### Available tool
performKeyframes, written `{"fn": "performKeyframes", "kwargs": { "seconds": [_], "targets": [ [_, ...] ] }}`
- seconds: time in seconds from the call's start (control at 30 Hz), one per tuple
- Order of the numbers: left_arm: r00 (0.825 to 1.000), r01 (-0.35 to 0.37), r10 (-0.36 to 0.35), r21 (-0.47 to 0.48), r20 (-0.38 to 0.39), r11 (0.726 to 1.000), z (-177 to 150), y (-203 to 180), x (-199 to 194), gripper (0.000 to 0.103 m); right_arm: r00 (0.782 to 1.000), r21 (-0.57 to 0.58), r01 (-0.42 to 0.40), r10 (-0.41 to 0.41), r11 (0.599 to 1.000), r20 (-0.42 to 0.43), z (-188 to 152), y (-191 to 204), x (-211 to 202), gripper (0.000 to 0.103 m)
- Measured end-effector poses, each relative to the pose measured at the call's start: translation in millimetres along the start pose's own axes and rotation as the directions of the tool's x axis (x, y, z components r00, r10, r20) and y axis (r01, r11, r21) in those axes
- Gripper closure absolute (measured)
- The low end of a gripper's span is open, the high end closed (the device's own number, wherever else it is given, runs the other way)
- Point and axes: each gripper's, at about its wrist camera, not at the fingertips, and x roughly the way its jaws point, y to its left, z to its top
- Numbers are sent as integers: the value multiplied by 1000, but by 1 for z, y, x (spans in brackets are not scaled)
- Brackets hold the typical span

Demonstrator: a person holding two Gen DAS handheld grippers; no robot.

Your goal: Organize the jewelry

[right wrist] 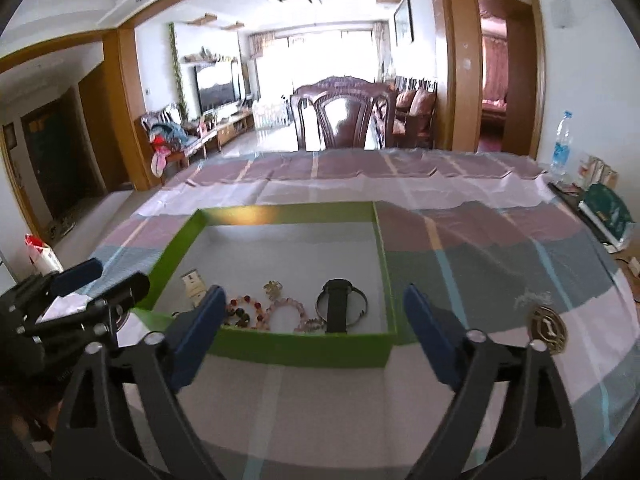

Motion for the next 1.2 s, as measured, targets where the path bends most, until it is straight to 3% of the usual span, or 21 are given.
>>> {"fn": "performKeyframes", "kwargs": {
  "seconds": [0.17,0.3,0.53,1.2],
  "targets": [
    [999,-36,36,-3,27,999,-23,0,-33,18,997,16,70,-71,997,21,-23,3,-25,10],
    [996,-66,65,14,60,998,-43,-5,-54,10,997,22,72,-73,997,41,-44,6,-38,10],
    [998,-52,52,-21,26,998,-57,-5,-51,6,993,13,110,-111,994,42,-55,3,-41,9],
    [997,-51,50,4,55,999,-54,-15,-60,4,989,22,137,-138,990,55,-55,1,-47,7]
  ]
}}
